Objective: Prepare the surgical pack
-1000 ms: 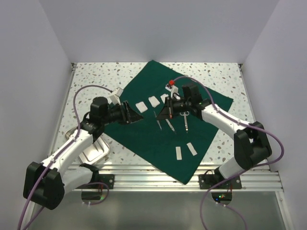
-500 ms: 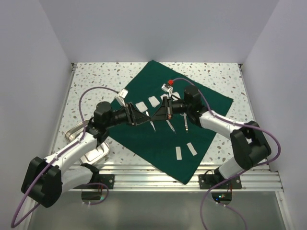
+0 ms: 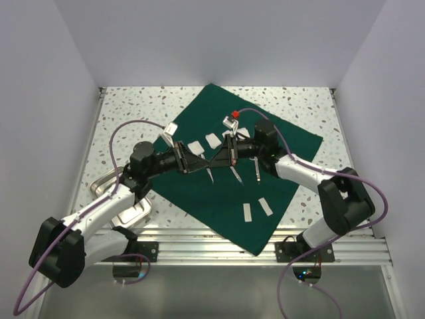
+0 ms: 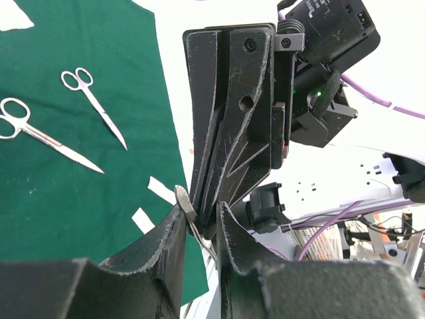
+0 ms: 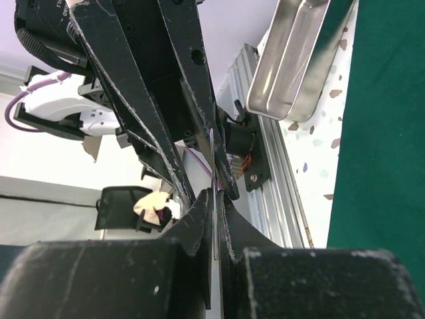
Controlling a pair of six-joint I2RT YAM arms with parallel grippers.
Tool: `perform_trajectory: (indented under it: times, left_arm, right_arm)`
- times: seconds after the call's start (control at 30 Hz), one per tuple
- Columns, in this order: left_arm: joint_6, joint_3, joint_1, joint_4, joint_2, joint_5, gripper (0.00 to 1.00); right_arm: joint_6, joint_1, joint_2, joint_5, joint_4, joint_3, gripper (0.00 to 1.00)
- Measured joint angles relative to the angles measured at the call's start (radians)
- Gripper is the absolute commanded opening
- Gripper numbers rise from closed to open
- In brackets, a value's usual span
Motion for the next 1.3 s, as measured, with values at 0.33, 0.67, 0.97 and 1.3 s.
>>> perform_trajectory:
  times: [0.33,0.67,0.97,1.3]
  left_arm:
    - [-0.005,-0.016,-0.007,-0.016,-0.016,-0.021,0.33]
    - [-0.04,-0.041,-0.005,0.016,-0.031,-0.062,0.31]
    - [-0.1,-0.067,-0.005,0.08,-0.031,-0.049,0.0]
    - [0.097,0.322,0.011,-0.597,0.026,-0.356,0.0]
  right_arm:
    - [-0.002,0.007,-0.002,0.0,0.01,-0.023,0.0]
    - [-0.002,0.015,-0.032,-0.008,0.002,-0.052,0.0]
    - [0.012,0.017,-0.044,-0.001,0.006,-0.052,0.0]
    - [-0.288,0.028,-0.048,0.231,-0.505,0.131,0.74]
